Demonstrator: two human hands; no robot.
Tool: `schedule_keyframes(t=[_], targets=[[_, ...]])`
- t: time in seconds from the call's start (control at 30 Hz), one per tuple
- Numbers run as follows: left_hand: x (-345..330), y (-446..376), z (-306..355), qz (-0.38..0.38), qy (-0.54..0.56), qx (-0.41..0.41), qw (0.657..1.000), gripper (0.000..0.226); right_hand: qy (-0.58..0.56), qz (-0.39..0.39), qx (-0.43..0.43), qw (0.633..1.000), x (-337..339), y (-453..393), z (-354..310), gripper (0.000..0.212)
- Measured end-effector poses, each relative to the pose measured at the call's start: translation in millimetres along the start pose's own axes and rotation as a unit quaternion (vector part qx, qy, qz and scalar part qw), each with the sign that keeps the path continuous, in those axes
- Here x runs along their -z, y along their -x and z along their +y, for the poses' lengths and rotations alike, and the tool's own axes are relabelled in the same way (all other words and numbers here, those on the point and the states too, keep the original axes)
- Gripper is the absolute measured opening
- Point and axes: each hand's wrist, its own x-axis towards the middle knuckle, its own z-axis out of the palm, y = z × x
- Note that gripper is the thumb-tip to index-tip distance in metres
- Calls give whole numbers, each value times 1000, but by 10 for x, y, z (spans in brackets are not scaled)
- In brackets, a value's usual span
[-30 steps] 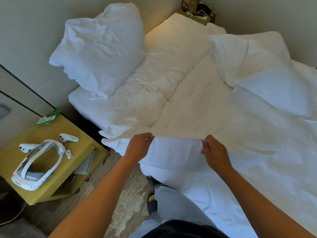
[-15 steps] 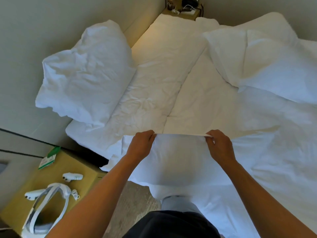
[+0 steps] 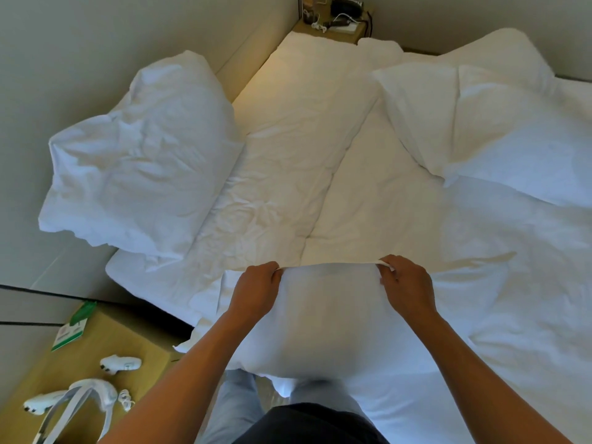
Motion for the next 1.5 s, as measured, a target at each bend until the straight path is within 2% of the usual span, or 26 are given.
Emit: schedule_keyframes(t=[0.2, 0.47, 0.77, 1.13, 1.37, 1.5], targets=[[272, -2, 72, 25, 22, -15, 999, 37, 28, 10, 32, 999, 278, -120, -287, 29], [1234, 28, 138, 151, 98, -4, 984, 34, -31, 67, 141, 987, 642, -758, -1250, 26], [1815, 102, -92, 250, 96, 22, 963, 32, -75, 112, 239, 962, 430, -1332, -2099, 21], [2029, -78, -608, 268, 118, 96, 951, 32, -92, 52, 248, 963, -205, -1757, -2787, 22], [2093, -374, -924, 249, 182, 140, 941, 33, -51, 46, 273, 959, -463, -2224, -3273, 23], [2161, -593, -1109, 262, 217, 151, 928, 33, -20, 45, 307, 950, -578, -2538, -3605, 22]])
